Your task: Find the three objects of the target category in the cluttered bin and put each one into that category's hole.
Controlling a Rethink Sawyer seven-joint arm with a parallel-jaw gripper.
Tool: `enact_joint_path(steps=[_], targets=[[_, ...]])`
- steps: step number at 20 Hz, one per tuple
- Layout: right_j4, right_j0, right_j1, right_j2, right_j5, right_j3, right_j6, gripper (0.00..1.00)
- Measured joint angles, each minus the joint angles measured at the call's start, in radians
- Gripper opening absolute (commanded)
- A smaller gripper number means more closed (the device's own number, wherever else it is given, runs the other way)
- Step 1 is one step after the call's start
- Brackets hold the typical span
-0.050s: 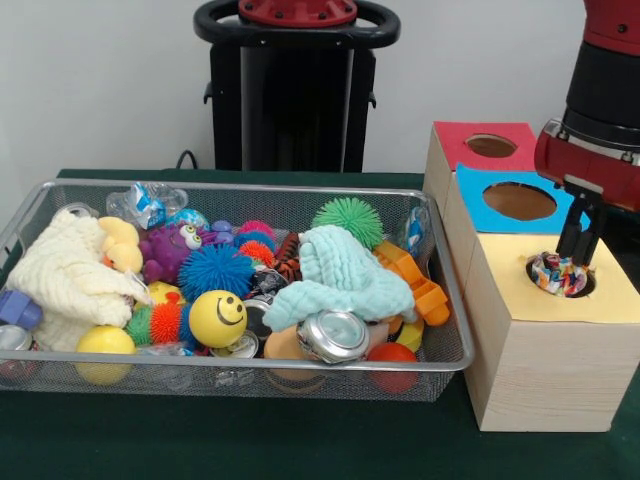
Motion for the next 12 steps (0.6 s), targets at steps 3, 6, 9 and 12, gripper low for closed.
enact_joint_path(steps=[3, 6, 9, 12], targets=[[0.0, 0.0, 0.0, -0.003, 0.0, 0.0, 0.0, 0.0], [0.0, 0.0, 0.0, -0.006, 0.002, 0.0, 0.0, 0.0], [0.0, 0.001, 0.0, -0.01, 0.003, 0.0, 0.0, 0.0], [0.0, 0.002, 0.0, -0.012, 0.003, 0.0, 0.0, 0.0]])
